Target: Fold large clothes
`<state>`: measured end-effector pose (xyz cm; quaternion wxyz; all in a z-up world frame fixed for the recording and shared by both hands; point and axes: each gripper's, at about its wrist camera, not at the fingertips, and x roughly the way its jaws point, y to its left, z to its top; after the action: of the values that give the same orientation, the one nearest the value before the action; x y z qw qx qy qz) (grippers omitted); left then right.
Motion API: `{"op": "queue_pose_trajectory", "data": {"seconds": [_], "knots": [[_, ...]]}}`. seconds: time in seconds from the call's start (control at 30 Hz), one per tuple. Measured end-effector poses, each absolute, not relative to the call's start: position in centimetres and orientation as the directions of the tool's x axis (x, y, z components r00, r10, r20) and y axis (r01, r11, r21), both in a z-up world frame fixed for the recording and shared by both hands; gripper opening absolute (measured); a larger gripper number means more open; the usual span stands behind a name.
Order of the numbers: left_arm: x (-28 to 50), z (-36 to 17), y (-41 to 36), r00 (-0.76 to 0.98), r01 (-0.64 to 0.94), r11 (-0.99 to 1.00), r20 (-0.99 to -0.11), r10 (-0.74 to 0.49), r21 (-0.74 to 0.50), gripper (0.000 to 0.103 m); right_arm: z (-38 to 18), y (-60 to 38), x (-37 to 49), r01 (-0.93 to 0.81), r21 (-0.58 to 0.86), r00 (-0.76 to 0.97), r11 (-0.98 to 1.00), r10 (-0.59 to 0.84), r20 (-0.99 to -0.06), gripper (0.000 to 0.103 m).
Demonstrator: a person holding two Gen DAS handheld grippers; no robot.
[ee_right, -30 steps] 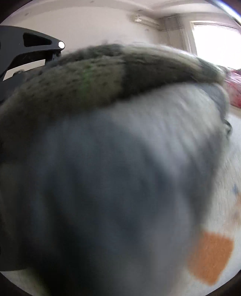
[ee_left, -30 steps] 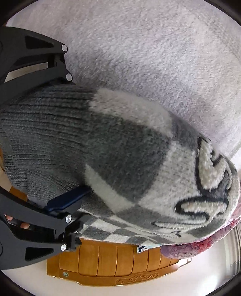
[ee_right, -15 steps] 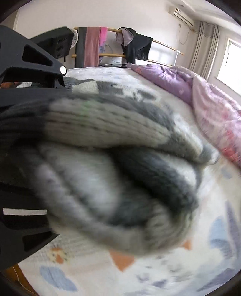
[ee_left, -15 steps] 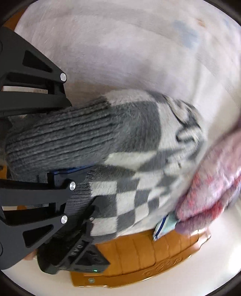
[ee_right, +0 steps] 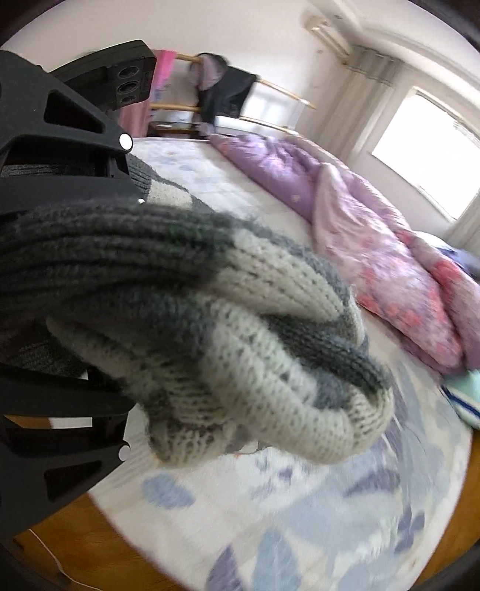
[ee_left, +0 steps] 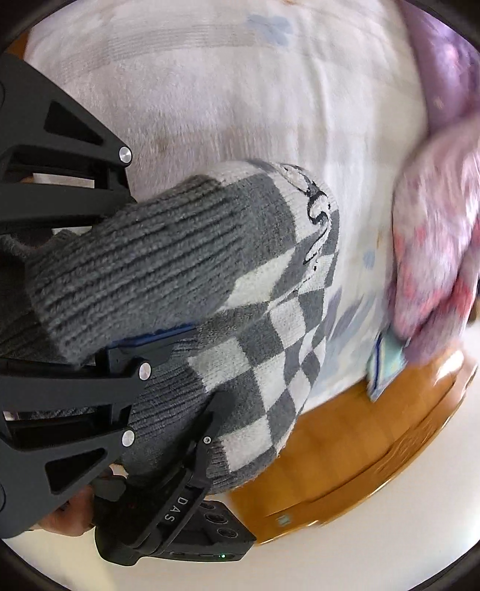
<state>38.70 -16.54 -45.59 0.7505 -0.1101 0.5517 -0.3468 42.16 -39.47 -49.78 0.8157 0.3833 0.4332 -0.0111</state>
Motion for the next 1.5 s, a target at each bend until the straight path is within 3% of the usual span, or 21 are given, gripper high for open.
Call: {"op": "queue_pose_trajectory", "data": {"seconds": [0.17, 0.4, 0.63, 0.9, 1.0, 1.17, 1.33, 1.5], "knots": [[33.7, -42.1, -21.6, 0.066, 0.571, 0.629, -0.733, -0.677, -0.528, 0.030, -47.2, -42.7, 33.2, 0.450, 0.643, 0.720, 0.620, 0.174, -0.672, 0.040], [20.0, -39.7, -35.5, -0.176, 0.772, 0.331, -0.682, -0.710, -0.543, 0.030, -44.1, -51.0, 13.7, 0.610, 0.640, 0.763, 0.468, -0.127, -0.634, 0.040], [0.4, -41.3, -49.6, -0.418, 0.805, 0.059, -0.635, -0.649, -0.590, 0.030, -44.4, -59.0, -8.7, 0.741, 0.603, 0.670, 0.295, -0.381, -0.637, 0.040], [-14.8, -44.8, -58.0, -0.560, 0.746, -0.032, -0.601, -0.570, -0.665, 0.030, -44.6, -64.0, -25.1, 0.824, 0.520, 0.561, 0.225, -0.456, -0.691, 0.040], [-16.5, -45.2, -59.5, -0.556, 0.762, -0.038, -0.622, -0.551, -0.647, 0.030, -45.3, -64.3, -27.3, 0.816, 0.540, 0.569, 0.204, -0.450, -0.689, 0.040], [-16.0, -44.3, -59.4, -0.504, 0.783, 0.015, -0.648, -0.571, -0.622, 0.030, -45.9, -65.6, -23.7, 0.787, 0.567, 0.614, 0.245, -0.400, -0.680, 0.040], [-8.1, -43.2, -57.9, -0.385, 0.783, 0.140, -0.648, -0.657, -0.607, 0.030, -45.4, -68.5, -15.7, 0.718, 0.594, 0.693, 0.362, -0.300, -0.655, 0.040], [4.0, -42.6, -56.4, -0.199, 0.782, 0.279, -0.647, -0.736, -0.558, 0.030, -45.9, -71.3, -1.3, 0.591, 0.636, 0.782, 0.497, -0.157, -0.603, 0.040]]}}
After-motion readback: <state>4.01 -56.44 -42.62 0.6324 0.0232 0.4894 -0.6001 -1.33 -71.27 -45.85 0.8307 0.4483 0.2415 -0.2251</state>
